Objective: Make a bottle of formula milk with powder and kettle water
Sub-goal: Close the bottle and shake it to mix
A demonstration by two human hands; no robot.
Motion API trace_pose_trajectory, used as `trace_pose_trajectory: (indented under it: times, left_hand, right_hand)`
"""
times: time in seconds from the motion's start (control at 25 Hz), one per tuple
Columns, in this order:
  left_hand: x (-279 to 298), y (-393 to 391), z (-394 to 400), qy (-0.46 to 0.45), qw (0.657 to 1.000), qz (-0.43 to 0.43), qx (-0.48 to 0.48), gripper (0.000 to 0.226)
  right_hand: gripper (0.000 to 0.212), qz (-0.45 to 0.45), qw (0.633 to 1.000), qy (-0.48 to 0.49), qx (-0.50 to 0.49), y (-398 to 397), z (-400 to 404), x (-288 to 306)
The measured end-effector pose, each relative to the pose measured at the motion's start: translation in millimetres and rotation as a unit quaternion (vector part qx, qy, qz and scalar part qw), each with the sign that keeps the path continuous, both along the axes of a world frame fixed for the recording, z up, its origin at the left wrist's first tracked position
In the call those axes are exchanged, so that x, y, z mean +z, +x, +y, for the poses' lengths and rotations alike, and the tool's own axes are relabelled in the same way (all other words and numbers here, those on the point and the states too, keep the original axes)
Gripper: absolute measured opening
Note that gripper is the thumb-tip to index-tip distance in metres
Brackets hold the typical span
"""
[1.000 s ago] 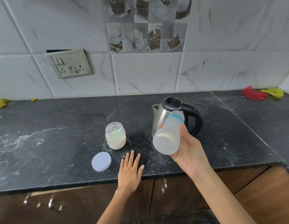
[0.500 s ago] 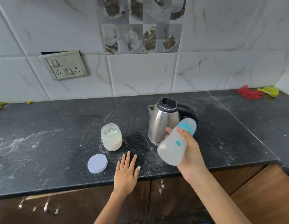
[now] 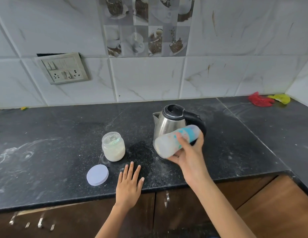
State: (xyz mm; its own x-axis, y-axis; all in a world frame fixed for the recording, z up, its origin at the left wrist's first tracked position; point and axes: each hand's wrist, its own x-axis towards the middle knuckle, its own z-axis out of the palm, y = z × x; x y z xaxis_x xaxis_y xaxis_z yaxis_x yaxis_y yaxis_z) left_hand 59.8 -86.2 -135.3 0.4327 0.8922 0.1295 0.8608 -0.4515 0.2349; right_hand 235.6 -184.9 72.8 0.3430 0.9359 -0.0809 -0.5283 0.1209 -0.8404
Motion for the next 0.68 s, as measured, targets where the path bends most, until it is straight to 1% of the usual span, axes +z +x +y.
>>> trace_pose_trajectory:
  times: [0.08,0.12,0.16,0.2,0.24,0.28,0.36,0.4,0.52,0.56,0.64,0.68]
  left_hand:
    - [0.5,-0.3,-0.8,-0.007,1.000,0.009,-0.012,0.061]
    - [1.1,-1.3,-0.5,-0.007,1.000,0.011,-0.016,0.062]
    - [2.3,-2.1,0.1,-0.014,1.000,0.009,-0.012,0.063]
    - [3.7,-1.7,0.9,-0.016,1.000,0.006,-0.003,0.064]
    - [4.5,0.1,1.1,-0.014,1.000,0.007,0.004,0.065]
    - [4.1,1.6,0.4,-0.012,1.000,0.007,0.007,0.066]
    - [4.7,1.1,0.2,-0.017,1.000,0.009,-0.005,0.072]
    - [5.8,0.1,0.2,-0.020,1.000,0.008,-0.006,0.073]
    - [6.9,1.9,2.4,-0.033,0.999,0.015,0.000,0.072]
    - [6.4,3.3,2.1,-0.042,0.999,0.019,0.002,0.073]
    - [5.6,2.0,3.8,-0.041,0.999,0.018,-0.008,0.077]
    - [7.4,1.2,4.5,-0.035,0.999,0.013,-0.014,0.082]
  right_hand:
    - [0.086,-0.089,0.990,-0.030,0.101,-15.9,-1.8,-6.2]
    - [0.087,-0.101,0.988,-0.034,0.115,-20.0,0.4,-9.3]
    - [0.086,-0.066,0.994,-0.032,0.077,-19.0,5.4,-12.8]
    - [0.082,-0.002,1.000,-0.023,0.018,-16.5,9.9,-13.6]
    - [0.078,0.049,0.999,-0.014,-0.018,-13.8,13.5,-14.5]
    - [0.076,0.062,0.998,-0.013,-0.015,-13.6,13.8,-14.3]
    - [0.079,-0.016,0.997,-0.026,0.071,-18.9,11.1,-17.8]
    - [0.081,-0.029,0.996,-0.019,0.082,-20.8,11.5,-20.9]
    - [0.076,0.064,0.998,0.003,-0.023,-15.5,18.2,-23.1]
    - [0.077,0.050,0.999,-0.005,-0.020,-14.3,18.4,-20.9]
    - [0.081,-0.015,0.998,-0.026,0.051,-18.2,17.7,-20.7]
    - [0.080,-0.011,0.998,-0.030,0.048,-18.2,20.6,-21.5]
